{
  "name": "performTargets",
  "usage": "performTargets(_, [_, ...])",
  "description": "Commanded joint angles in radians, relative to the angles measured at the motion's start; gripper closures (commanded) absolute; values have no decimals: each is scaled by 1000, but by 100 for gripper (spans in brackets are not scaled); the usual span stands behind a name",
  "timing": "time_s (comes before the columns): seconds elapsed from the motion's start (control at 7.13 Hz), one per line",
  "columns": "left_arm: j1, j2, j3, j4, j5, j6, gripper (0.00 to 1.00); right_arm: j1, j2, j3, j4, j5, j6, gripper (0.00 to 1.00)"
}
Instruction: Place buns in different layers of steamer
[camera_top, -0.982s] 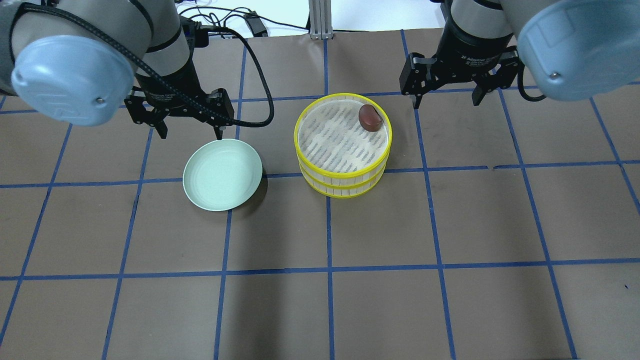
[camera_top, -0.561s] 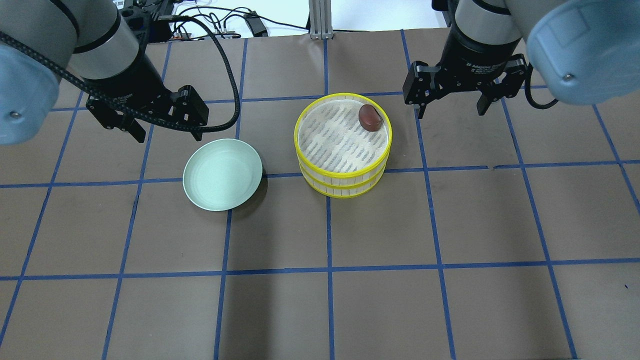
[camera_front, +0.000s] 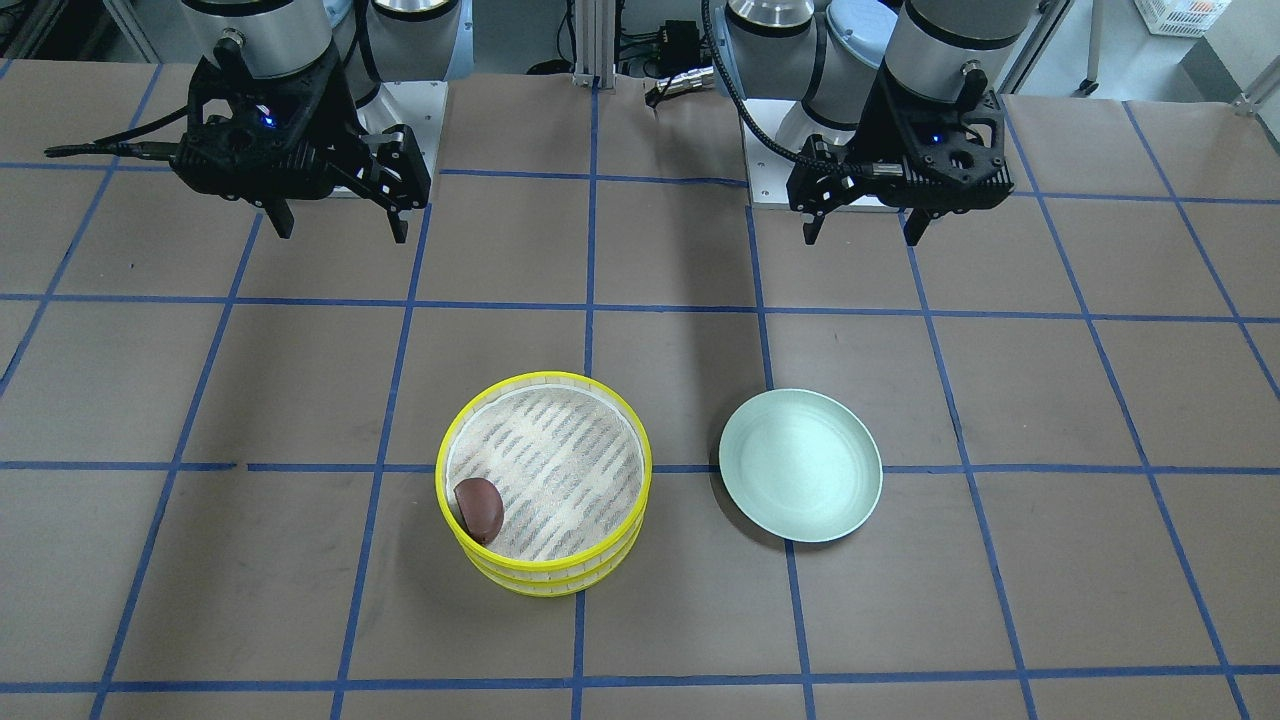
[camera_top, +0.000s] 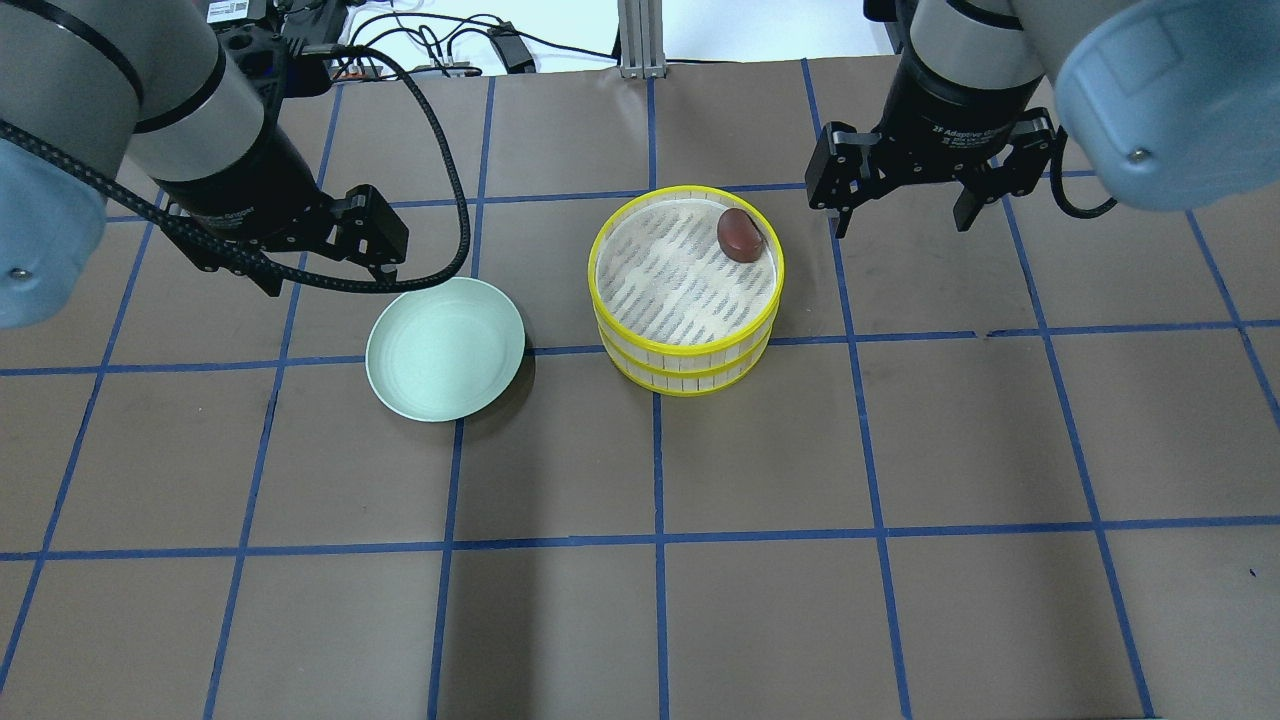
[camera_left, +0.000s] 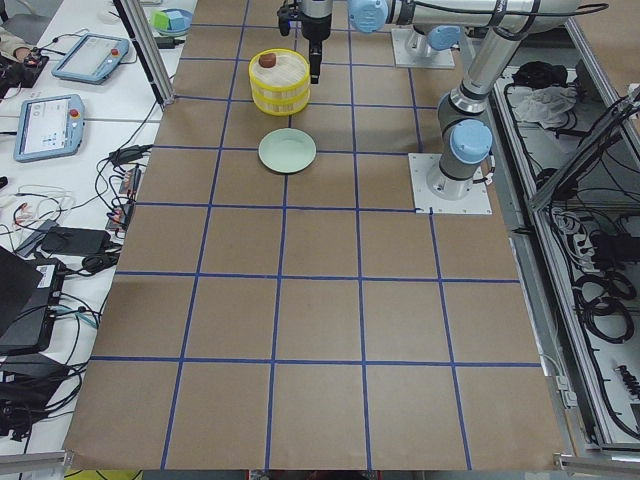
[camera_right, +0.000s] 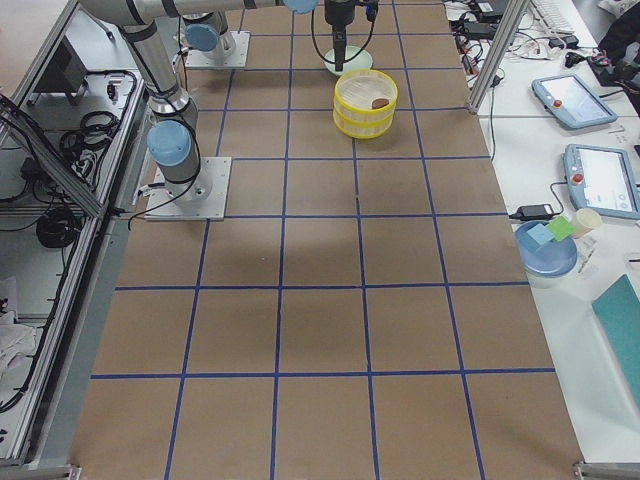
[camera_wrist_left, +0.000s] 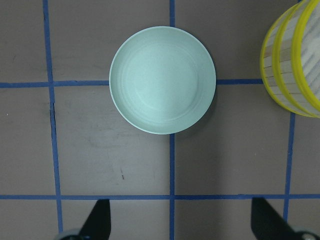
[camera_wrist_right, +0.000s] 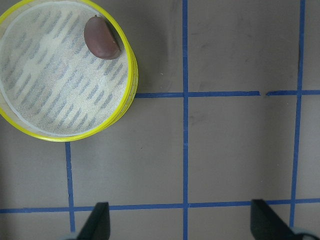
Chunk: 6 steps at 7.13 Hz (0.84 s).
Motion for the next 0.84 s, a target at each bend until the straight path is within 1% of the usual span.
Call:
performTargets(0.0, [23, 3, -2, 1, 2, 3, 0, 1, 0, 0, 0, 4, 2, 0])
performTargets(0.7, [23, 5, -1, -13, 12, -5, 0, 1, 0, 0, -6, 4, 0, 0])
